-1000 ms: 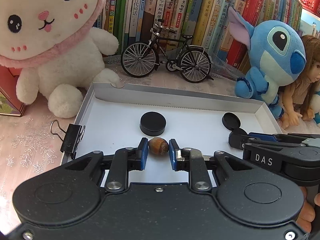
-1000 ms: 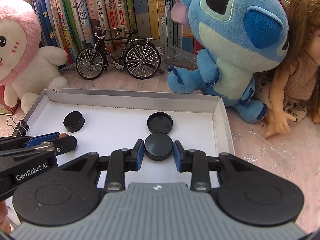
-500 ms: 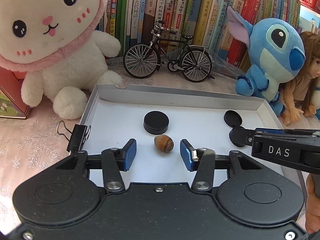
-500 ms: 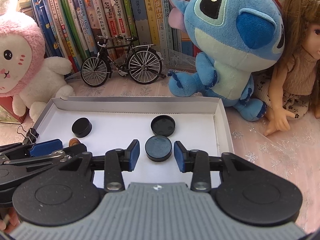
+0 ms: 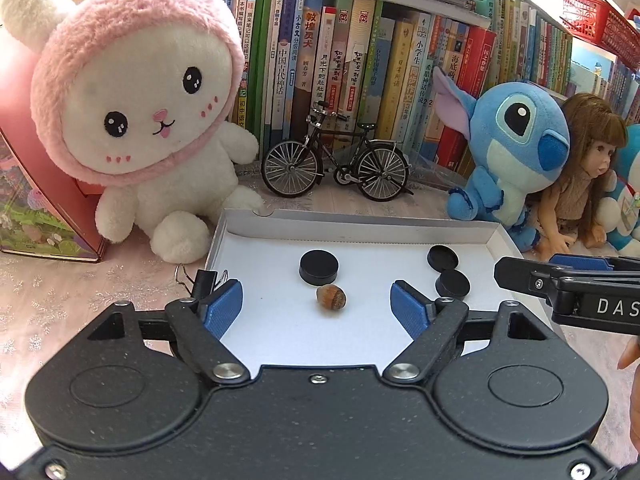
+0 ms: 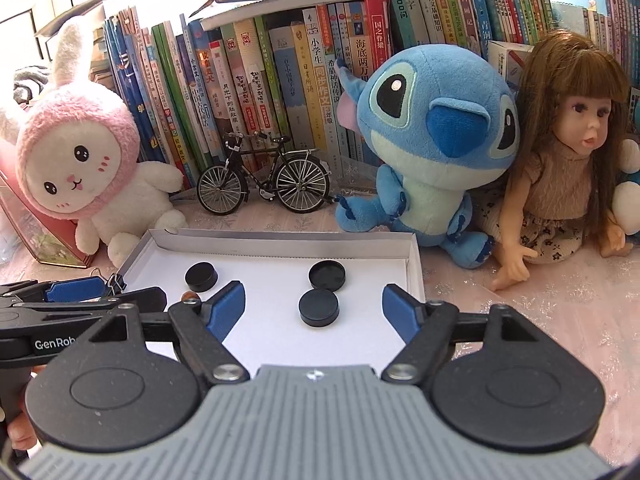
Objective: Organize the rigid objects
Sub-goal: 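Withdraw both open grippers from the tray toward the table objects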
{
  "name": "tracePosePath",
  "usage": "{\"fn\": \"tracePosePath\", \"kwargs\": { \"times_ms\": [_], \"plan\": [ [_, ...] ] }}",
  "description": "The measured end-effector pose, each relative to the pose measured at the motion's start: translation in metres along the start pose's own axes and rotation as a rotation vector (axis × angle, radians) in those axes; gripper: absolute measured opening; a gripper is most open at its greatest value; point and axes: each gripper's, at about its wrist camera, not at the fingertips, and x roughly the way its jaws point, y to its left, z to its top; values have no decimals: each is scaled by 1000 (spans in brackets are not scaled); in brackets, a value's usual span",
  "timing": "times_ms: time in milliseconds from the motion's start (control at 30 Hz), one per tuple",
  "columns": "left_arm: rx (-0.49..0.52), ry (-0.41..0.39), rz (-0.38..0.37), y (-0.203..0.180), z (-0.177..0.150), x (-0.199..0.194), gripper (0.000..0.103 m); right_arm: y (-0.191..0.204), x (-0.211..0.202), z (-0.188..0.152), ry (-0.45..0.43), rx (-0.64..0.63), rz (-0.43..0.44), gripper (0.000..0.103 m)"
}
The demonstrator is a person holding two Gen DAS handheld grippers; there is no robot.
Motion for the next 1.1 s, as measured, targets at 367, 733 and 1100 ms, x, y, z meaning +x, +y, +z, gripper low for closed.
{"fn": "tracePosePath", "kwargs": {
  "times_ms": [367,733,1100],
  "plan": [
    [47,-54,-18,-18,-32,-48,83,4,-48,-33,-33,-103,7,88],
    [59,-66,-60,-25,-79,-91,83,10,-89,-76,-73,-171,43,88],
    [54,-52,-72,-20,-141,-118,83,6,-124,-138,-113,-223,44,89]
  ]
}}
